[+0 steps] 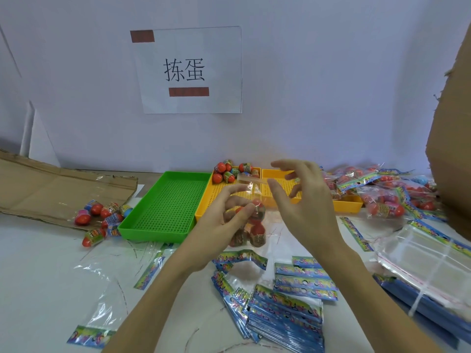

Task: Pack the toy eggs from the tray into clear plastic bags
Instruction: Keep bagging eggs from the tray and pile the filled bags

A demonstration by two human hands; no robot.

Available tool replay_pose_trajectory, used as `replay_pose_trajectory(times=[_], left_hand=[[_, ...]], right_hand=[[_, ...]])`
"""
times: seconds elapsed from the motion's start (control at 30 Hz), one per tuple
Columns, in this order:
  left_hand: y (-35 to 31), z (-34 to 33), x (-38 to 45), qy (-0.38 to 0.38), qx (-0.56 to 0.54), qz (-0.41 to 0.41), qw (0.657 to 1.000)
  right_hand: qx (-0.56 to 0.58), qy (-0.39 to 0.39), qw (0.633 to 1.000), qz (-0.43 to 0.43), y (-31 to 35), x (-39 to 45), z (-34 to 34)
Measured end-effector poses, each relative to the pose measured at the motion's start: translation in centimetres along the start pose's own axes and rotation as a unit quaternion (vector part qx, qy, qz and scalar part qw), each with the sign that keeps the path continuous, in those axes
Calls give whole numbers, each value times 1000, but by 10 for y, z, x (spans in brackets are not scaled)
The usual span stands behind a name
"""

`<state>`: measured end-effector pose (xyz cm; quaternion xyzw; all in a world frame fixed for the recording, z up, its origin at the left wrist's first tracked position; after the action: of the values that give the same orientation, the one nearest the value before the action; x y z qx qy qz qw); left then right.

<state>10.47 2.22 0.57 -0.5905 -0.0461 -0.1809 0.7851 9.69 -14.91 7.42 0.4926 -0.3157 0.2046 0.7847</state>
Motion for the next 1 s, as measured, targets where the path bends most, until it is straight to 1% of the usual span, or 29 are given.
replay_pose_trajectory(times=[0.07, 0.13, 0.17, 0.23, 0.3, 0.37, 0.47, 0.53, 0.6, 0.67, 0.73, 0.8, 0.87, 0.93, 1.0], left_hand=[[1, -2, 0, 4, -16, 9, 1000], [2, -4, -1, 6, -30, 15, 999], [1, -5, -1, 7, -29, 19, 999], [1, -4, -1, -9, -25, 33, 999], [3, 2, 1, -55, -41, 42, 997], [4, 11, 0, -102, -62, 37, 992], [5, 19, -1, -136, -62, 39, 988], [4, 19, -1, -141, -71, 45, 986], [4, 19, -1, -142, -72, 49, 986], [5, 19, -2, -145, -66, 47, 986], [4, 19, -2, -146, -61, 44, 986], [3, 18, -3, -145, -50, 38, 987], [1, 18, -3, -146, -41, 31, 988], [-1, 18, -3, -142, -44, 23, 989], [-4, 15, -3, -121, -42, 7, 992]], right_hand=[[42, 31, 995, -86, -15, 1, -2], [138, 70, 971, -181, -30, -2, -9], [171, 72, 962, -200, -33, -4, -10], [164, 64, 967, -185, -35, -5, -9], [142, 72, 974, -160, -31, -4, -11], [144, 78, 976, -145, -29, -4, -12], [130, 85, 979, -134, -27, -5, -15], [96, 74, 987, -103, -22, -5, -15], [30, 51, 998, -36, -11, -6, -13], [-38, 44, 997, 47, 0, -7, -13], [-67, 60, 991, 101, 7, -10, -18], [-76, 84, 986, 123, 10, -13, -23], [-82, 98, 984, 122, 11, -14, -28], [-83, 88, 985, 120, 9, -14, -27], [-88, 70, 987, 118, 8, -13, -24]])
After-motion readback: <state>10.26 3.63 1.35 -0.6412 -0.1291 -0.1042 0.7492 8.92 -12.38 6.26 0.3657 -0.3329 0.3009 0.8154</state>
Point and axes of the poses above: each hand's wrist, its own x-axis towards the middle knuckle, its own z-axis out of the back of the hand, y = z × x, the point moved 7 cm from there along x, towards the middle knuckle, and after that the axes turned 10 degrees about x, right-handed, at the moved point
